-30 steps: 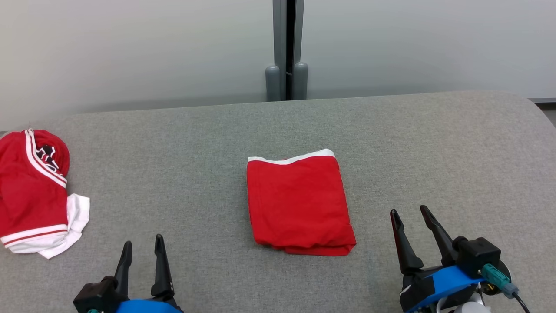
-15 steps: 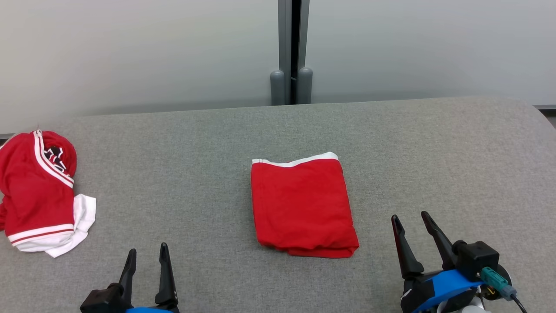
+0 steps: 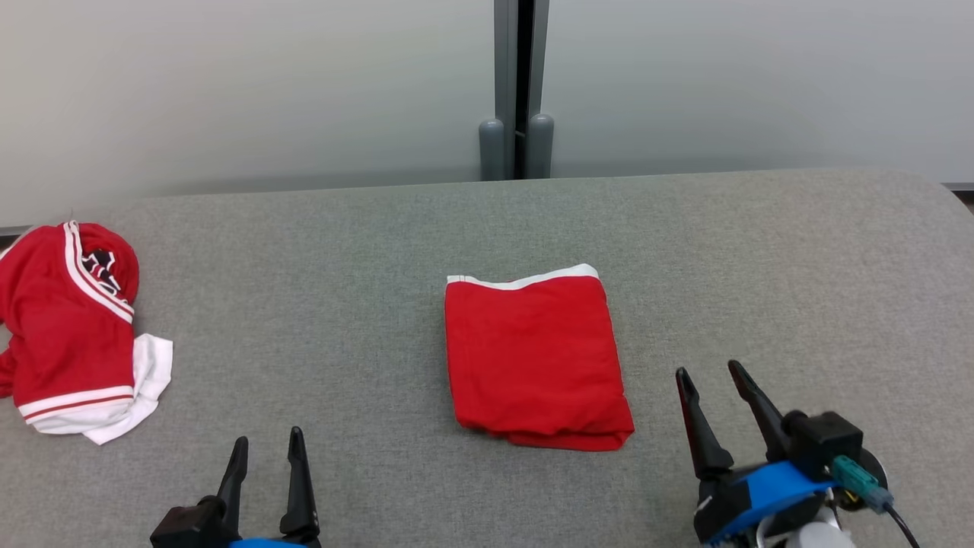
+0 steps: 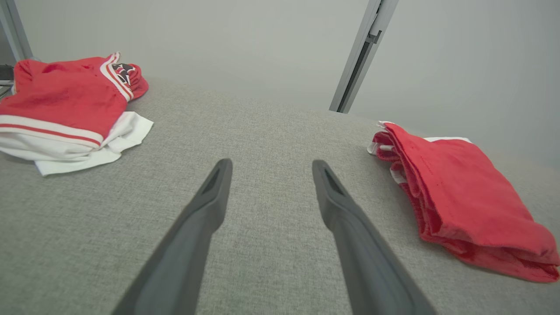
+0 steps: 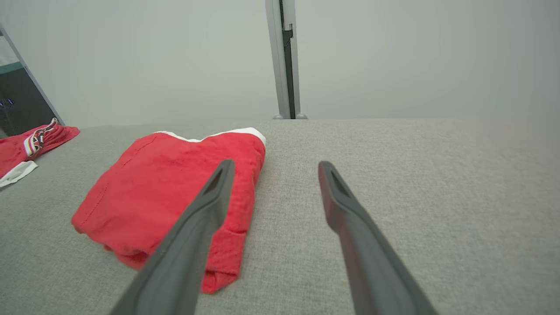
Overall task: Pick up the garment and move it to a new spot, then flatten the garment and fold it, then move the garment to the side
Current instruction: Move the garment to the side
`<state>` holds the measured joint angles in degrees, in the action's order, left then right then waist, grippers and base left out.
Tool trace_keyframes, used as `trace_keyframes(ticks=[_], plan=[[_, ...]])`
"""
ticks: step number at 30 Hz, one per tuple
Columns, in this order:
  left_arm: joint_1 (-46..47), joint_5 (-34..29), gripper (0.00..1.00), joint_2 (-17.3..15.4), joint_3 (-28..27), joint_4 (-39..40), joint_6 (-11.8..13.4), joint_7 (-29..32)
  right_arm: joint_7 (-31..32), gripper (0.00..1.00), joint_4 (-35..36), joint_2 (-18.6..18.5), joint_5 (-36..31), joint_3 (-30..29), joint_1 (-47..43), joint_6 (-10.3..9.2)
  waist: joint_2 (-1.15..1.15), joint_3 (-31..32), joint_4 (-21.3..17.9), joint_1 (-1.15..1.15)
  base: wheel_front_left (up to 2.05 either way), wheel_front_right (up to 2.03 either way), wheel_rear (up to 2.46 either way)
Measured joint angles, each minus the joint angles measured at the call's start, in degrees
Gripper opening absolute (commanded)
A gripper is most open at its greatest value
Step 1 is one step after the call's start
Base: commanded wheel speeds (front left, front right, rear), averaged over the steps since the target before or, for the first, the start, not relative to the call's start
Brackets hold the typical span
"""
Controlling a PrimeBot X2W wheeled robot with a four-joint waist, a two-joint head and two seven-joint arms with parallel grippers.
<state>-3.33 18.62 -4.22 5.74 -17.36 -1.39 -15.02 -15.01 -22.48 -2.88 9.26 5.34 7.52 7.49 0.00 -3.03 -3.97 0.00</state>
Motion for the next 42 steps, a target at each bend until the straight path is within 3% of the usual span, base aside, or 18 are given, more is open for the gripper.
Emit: trace_keyframes(ticks=[6, 13, 23, 30, 31, 33, 34, 42], plan=[[1.3, -0.5, 1.0, 0.2, 0.4, -0.4, -0.3, 0.0, 1.5, 1.0, -3.1, 0.0, -2.6, 2.5, 6.0, 0.0, 0.0, -0.8, 0.9, 0.0, 0.0, 0.0, 0.0], [3.2, -1.0, 1.0, 0.2, 0.6, -1.3, -0.6, 0.0, 15.0, 1.0, -8.8, -0.5, -4.8, 1.3, 16.7, 0.0, 0.0, -2.2, 3.4, 0.0, 0.0, 0.0, 0.0], [4.8, -0.8, 1.0, 0.5, -0.7, -2.0, -0.5, 0.0, 33.8, 1.0, -15.8, -4.7, 3.2, 0.4, 22.7, 0.0, 0.0, -5.5, 8.5, 0.0, 0.0, 0.0, 0.0], [6.0, -1.1, 1.0, 0.7, -1.1, -1.4, -0.7, 0.0, 40.0, 1.0, -16.3, -7.1, 9.0, 3.8, 23.1, 0.0, 0.0, -8.2, 11.2, 0.0, 0.0, 0.0, 0.0], [6.0, -1.3, 1.0, 0.8, -1.1, -1.3, -0.7, 0.0, 40.4, 0.57, -16.0, -7.4, 9.9, 4.7, 23.3, 0.0, 0.0, -8.5, 11.4, 0.01, 0.0, 0.0, 0.0], [6.1, -1.6, 1.0, 0.8, -1.2, -1.2, -0.7, 0.0, 40.4, 0.1, -15.3, -7.9, 11.1, 5.7, 23.9, 0.0, 0.0, -9.3, 11.5, 0.01, 0.0, 0.0, 0.0], [6.1, -1.8, 1.0, 0.9, -1.2, -1.0, -0.7, 0.0, 40.1, 0.0, -15.1, -8.1, 11.6, 6.2, 24.2, 0.0, 0.0, -9.7, 11.4, 0.01, 0.0, 0.0, 0.0], [8.5, -3.4, 1.0, 1.0, -0.7, 1.4, -1.1, 0.0, 34.2, 0.0, -13.1, -10.7, 11.1, 8.5, 27.1, 0.02, 0.0, -13.5, 6.5, 0.01, 0.0, 0.0, 0.0]])
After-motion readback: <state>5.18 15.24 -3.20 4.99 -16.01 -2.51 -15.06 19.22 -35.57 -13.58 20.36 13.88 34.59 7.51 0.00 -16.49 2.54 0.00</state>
